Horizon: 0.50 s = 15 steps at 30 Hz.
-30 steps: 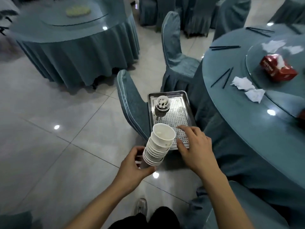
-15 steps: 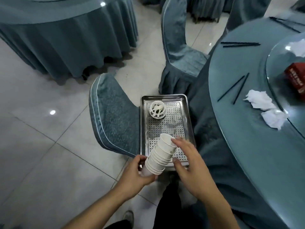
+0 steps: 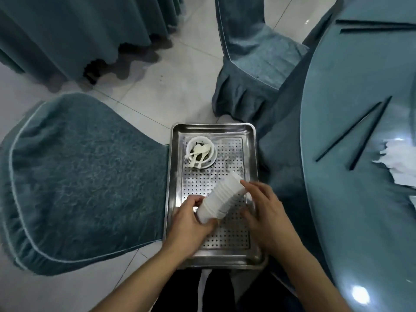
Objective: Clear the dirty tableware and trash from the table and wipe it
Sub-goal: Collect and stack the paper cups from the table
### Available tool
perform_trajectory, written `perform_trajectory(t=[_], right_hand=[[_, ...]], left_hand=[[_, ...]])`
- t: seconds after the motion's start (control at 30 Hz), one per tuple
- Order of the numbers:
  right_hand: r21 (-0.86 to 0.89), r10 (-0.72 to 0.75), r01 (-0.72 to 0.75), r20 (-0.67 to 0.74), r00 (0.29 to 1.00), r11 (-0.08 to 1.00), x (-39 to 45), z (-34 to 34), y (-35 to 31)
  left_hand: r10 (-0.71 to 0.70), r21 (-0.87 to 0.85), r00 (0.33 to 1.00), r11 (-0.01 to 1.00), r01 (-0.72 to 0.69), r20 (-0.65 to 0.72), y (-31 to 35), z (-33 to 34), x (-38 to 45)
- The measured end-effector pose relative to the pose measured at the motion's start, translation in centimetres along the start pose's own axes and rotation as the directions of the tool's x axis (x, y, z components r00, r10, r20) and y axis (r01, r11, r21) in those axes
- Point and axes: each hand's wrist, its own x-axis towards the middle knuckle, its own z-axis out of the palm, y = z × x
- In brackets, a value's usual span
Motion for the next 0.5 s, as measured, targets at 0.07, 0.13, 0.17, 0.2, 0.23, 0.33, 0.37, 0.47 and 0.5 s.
perform_trajectory(t=[0.07, 0.13, 0.17, 0.2, 0.23, 0.33, 0.37, 0.47, 0.5], right_hand=[[0.055, 0.045, -0.041, -0.089, 0.995, 0.998, 2.7, 0.2, 1.3], [0.13, 0.079, -0.058, -0.161, 0.984, 0.99, 5.6, 0.6, 2.3], [0.168, 0.099, -0.069, -0.178, 0.979, 0.983, 7.1, 0.8, 2.8], [0.215, 0.125, -0.085, -0.177, 0.976, 0.973, 8.7, 1.1, 3.3], [0.274, 0.151, -0.102, -0.165, 0.975, 0.956, 10.4, 1.5, 3.9], [0.438, 0.246, -0.16, -0.145, 0.958, 0.885, 16.2, 3.2, 6.0], [0.48, 0.28, -0.183, -0.14, 0.95, 0.858, 18.2, 3.9, 6.7], [0.591, 0.353, -0.223, -0.113, 0.929, 0.775, 23.5, 5.7, 9.0], [0.612, 0.37, -0.233, -0.104, 0.923, 0.756, 25.0, 6.3, 9.7]], left_hand=[[0.065, 0.072, 0.998, 0.995, -0.065, 0.007, 0.7, 0.9, 4.0], [0.147, 0.184, 0.989, 0.972, -0.146, 0.012, 1.5, 1.6, 8.5], [0.179, 0.254, 0.984, 0.951, -0.177, 0.016, 1.9, 1.9, 11.0], [0.213, 0.323, 0.977, 0.923, -0.209, 0.021, 2.2, 2.1, 13.4], [0.248, 0.39, 0.968, 0.889, -0.239, 0.028, 2.4, 2.4, 15.9], [0.328, 0.581, 0.94, 0.748, -0.32, 0.096, 3.1, 3.2, 23.3], [0.342, 0.641, 0.931, 0.687, -0.343, 0.131, 3.4, 3.5, 25.6], [0.364, 0.753, 0.906, 0.529, -0.392, 0.216, 4.6, 4.7, 31.8], [0.372, 0.775, 0.899, 0.489, -0.401, 0.231, 4.8, 5.2, 33.5]])
